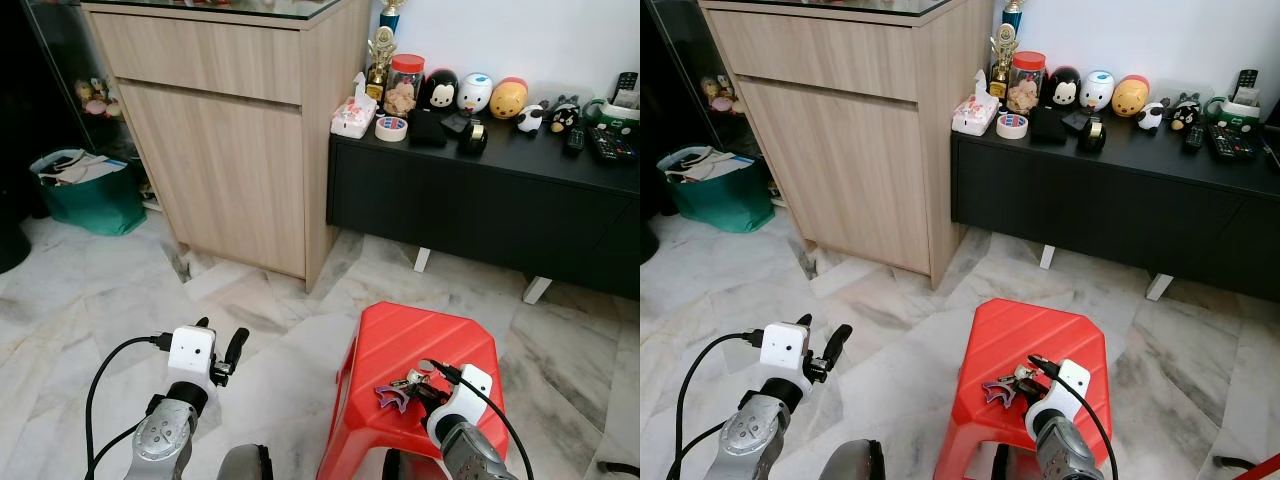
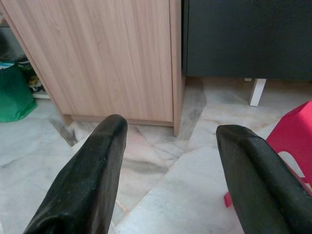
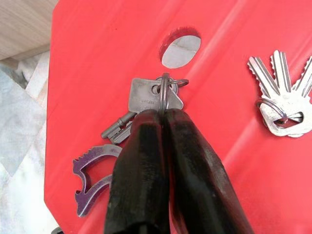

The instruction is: Hang keys on a hook

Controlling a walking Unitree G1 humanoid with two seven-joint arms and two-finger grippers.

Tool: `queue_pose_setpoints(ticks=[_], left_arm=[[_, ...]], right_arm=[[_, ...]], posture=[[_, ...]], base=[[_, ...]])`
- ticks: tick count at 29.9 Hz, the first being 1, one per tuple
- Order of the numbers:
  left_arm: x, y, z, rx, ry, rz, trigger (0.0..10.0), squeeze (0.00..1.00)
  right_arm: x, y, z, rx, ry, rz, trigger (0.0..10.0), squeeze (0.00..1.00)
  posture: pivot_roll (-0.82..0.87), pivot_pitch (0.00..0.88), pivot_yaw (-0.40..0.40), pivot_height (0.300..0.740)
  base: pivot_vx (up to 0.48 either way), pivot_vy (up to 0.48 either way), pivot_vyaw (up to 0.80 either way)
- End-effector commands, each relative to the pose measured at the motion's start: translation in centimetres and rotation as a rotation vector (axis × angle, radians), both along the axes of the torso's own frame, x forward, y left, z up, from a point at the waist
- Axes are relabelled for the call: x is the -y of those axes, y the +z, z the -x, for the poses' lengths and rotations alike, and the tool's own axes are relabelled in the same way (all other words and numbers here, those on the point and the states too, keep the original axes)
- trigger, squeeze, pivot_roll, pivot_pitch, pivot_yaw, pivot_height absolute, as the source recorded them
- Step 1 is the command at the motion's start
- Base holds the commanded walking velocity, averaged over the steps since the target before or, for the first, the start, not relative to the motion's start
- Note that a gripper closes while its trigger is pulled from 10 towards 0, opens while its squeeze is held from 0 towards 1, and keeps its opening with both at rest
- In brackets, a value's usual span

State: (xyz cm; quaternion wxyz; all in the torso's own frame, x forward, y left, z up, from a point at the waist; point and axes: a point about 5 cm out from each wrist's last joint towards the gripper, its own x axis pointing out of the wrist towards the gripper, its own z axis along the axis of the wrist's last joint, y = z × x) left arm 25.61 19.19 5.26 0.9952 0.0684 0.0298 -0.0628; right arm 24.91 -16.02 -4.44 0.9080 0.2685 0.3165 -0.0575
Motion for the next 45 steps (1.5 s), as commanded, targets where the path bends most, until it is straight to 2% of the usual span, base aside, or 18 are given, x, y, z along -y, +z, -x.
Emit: queue_pose_setpoints(ticks=[1,6,9,13,20,24,25,26,27,34,37,45], left_arm=[[0.0,-0.4,0.3,-0.023,-0.001,-0.016,10.0,0.0],[0.0,-0.4,0.3,-0.024,0.0,-0.015,10.0,0.0],[-0.1,-0.5,0.3,-0.025,0.002,-0.016,10.0,0.0],[-0.2,-0.6,0.3,-0.029,0.005,-0.017,10.0,0.0],[0.0,-0.9,0.1,-0.037,0.008,-0.013,10.0,0.0],[-0.4,-1.4,0.1,-0.054,0.037,-0.012,10.0,0.0],[-0.6,-1.5,0.1,-0.058,0.049,-0.006,10.0,0.0],[-0.7,-1.6,0.1,-0.06,0.056,-0.002,10.0,0.0],[-1.1,-2.0,0.1,-0.077,0.085,0.017,10.0,0.0],[-3.1,-4.3,0.7,-0.181,0.191,0.044,10.0,0.0],[-3.5,-4.2,0.7,-0.179,0.198,0.039,10.0,0.0],[-3.3,-4.2,0.4,-0.163,0.187,0.037,10.0,0.0]], right_arm=[[0.3,0.4,-0.5,0.015,-0.011,0.016,0.0,0.0],[0.5,0.6,-0.7,0.042,-0.023,0.032,0.0,0.0],[0.8,1.9,-1.7,0.158,-0.001,0.114,0.0,0.0],[0.5,2.9,-2.2,0.263,0.021,0.137,0.0,0.0],[0.1,4.2,-2.2,0.399,0.096,0.21,0.0,0.0],[0.3,4.6,-2.2,0.431,0.132,0.272,0.0,0.0],[0.3,4.7,-2.3,0.436,0.137,0.282,2.1,0.0],[0.3,4.8,-2.3,0.44,0.14,0.287,2.1,0.0],[0.4,4.8,-2.3,0.44,0.134,0.298,10.0,0.0],[0.8,5.2,-2.5,0.445,0.106,0.335,10.0,0.0],[1.2,5.7,-2.8,0.469,0.102,0.351,10.0,0.0],[1.6,5.5,-2.7,0.439,0.091,0.38,10.0,0.0]], posture=[[0.11,0.0,-0.034,0.608],[0.11,0.0,-0.035,0.608],[0.11,0.0,-0.036,0.608],[0.1,0.0,-0.038,0.608],[0.1,0.0,-0.047,0.608],[0.09,0.0,-0.05,0.608],[0.09,0.0,-0.05,0.608],[0.09,0.0,-0.052,0.608],[0.09,0.0,-0.052,0.608],[0.09,0.0,-0.056,0.608],[0.08,0.0,-0.055,0.608],[0.08,0.0,-0.054,0.656]], base=[[0.0,0.0,0.0],[0.0,0.0,0.0],[0.0,0.0,0.0],[0.0,0.0,0.0],[0.0,0.0,0.0],[0.0,0.0,0.0],[0.0,0.0,0.0],[0.0,0.0,0.0],[0.0,0.0,0.0],[0.0,0.0,0.0],[0.0,0.0,0.0],[0.0,0.0,0.0]])
